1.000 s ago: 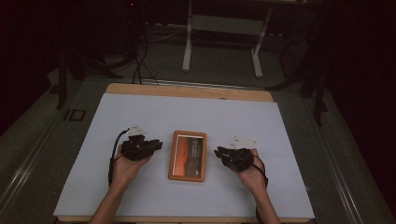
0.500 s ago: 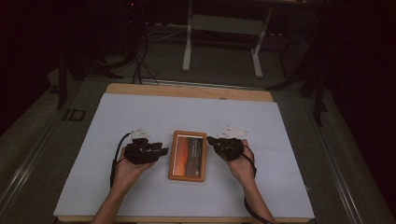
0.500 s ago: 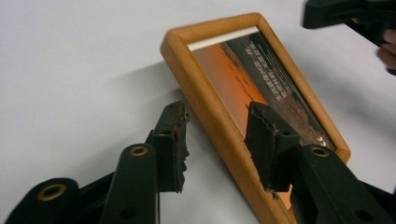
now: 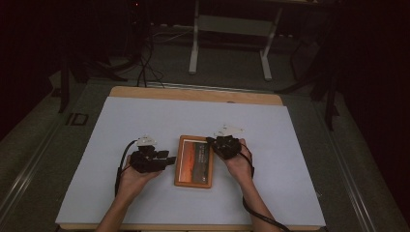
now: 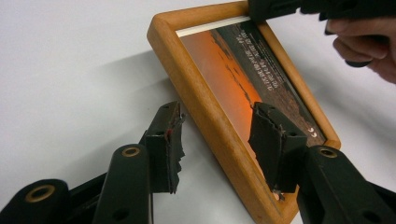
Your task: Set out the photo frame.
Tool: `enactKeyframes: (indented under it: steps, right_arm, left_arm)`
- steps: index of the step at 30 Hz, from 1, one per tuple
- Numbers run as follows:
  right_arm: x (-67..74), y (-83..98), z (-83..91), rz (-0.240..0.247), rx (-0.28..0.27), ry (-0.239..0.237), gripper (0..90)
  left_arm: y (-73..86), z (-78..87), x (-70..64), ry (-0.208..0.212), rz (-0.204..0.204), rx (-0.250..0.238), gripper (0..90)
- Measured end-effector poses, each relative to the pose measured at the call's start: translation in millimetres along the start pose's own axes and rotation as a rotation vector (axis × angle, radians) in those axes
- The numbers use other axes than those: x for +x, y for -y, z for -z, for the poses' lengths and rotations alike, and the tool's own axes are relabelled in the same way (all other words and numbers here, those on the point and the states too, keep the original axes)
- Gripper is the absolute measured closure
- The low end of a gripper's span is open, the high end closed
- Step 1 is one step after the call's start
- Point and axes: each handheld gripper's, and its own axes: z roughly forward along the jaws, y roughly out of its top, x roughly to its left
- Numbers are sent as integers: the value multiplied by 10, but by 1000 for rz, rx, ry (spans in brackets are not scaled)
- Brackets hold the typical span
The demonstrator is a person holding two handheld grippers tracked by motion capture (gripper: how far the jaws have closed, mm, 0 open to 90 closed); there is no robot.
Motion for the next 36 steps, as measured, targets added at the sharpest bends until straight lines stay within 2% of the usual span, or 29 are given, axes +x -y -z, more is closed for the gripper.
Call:
enactKeyframes:
  steps: [8, 20, 31, 36]
  right_arm:
    - [-7, -18, -31, 7, 11, 8, 897]
    - [-143, 107, -36, -38, 32, 21, 897]
    - [-224, 225, -88, -61, 69, 37, 897]
    - [-252, 249, -102, -74, 75, 25, 897]
  left_arm:
    - [-5, -14, -23, 5, -3, 1, 530]
    - [-17, 45, 27, -1, 24, -23, 524]
    - [-23, 32, 3, 4, 25, -19, 524]
    - [-52, 43, -51, 24, 25, -20, 521]
